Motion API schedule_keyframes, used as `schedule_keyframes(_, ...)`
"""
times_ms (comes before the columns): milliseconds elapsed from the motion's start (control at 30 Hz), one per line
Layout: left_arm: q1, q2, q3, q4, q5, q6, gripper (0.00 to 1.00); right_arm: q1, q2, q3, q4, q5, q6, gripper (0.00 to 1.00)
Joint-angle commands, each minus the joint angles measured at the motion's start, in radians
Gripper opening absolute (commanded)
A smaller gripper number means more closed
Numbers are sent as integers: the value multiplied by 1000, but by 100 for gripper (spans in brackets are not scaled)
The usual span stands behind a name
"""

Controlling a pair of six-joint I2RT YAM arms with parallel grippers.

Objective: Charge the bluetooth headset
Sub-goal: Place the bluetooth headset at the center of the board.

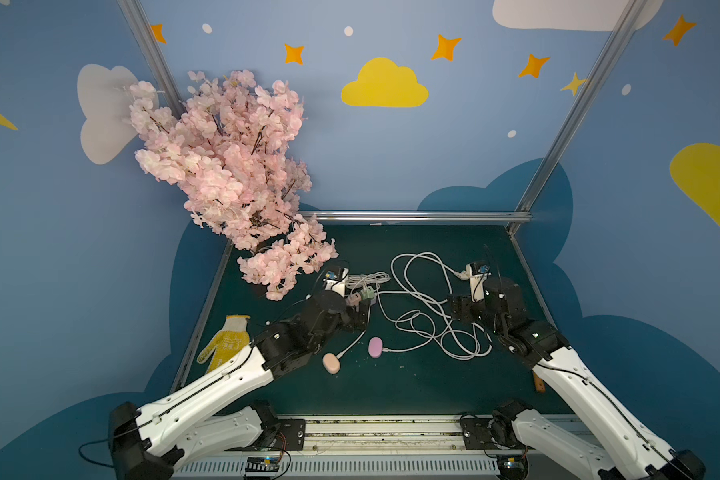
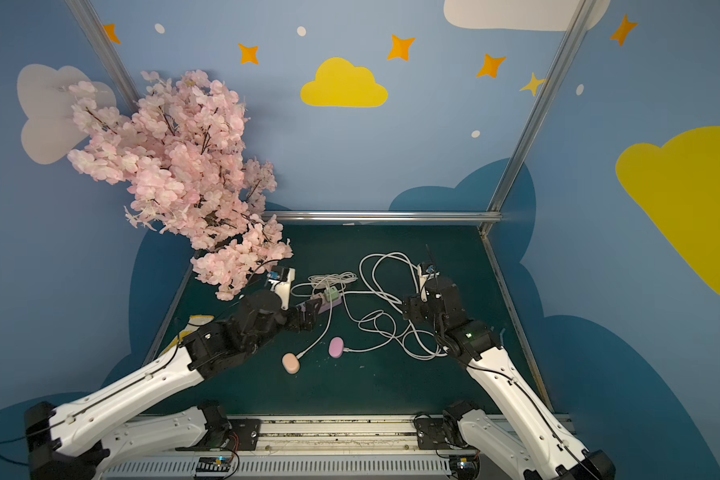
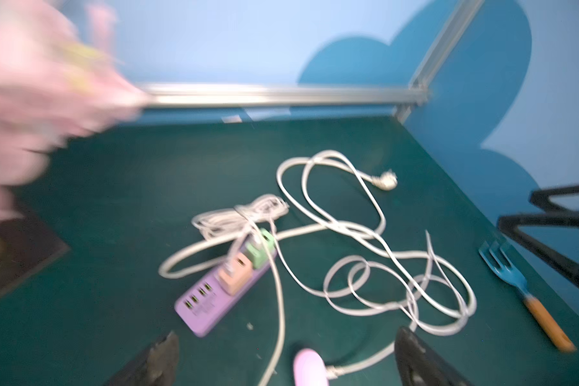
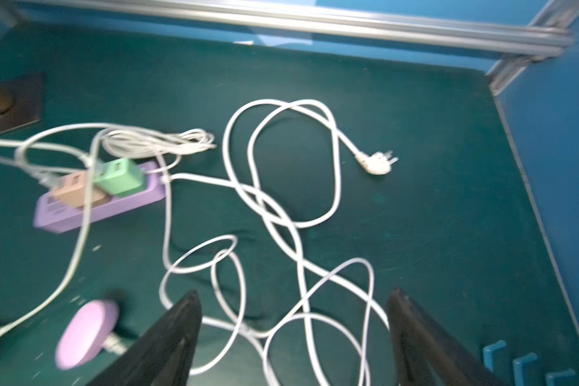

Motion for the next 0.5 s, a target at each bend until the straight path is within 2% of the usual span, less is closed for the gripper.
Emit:
schedule_keyframes(0, 78, -79, -190, 206, -183, 178, 100, -34, 3, -148, 272, 125, -112, 87)
schedule_keyframes(67, 170, -111, -254, 234, -196, 188, 100, -81, 43, -192, 303, 89, -100, 87)
schedule_keyframes(133, 259, -121, -312, 294, -148, 278, 100, -131, 100, -223, 324, 65, -90, 87)
schedule_keyframes(200, 332, -106, -366, 359, -179, 288, 100, -172, 158, -273, 404, 64, -61, 87)
schedule_keyframes(300, 436, -34, -449, 504, -171, 308, 100, -209, 234, -335, 554, 65, -25, 87)
schedule_keyframes(333, 456, -20, -420, 437, -149, 289, 100, -217, 257, -343, 577, 70, -10, 87)
schedule_keyframes(400, 498, 30, -417, 483, -73, 367, 100, -234, 289, -319, 566, 64, -10, 87)
schedule_keyframes(467, 543, 93, -443, 535, -58, 362, 100, -261, 308, -293, 554, 46, -13, 87)
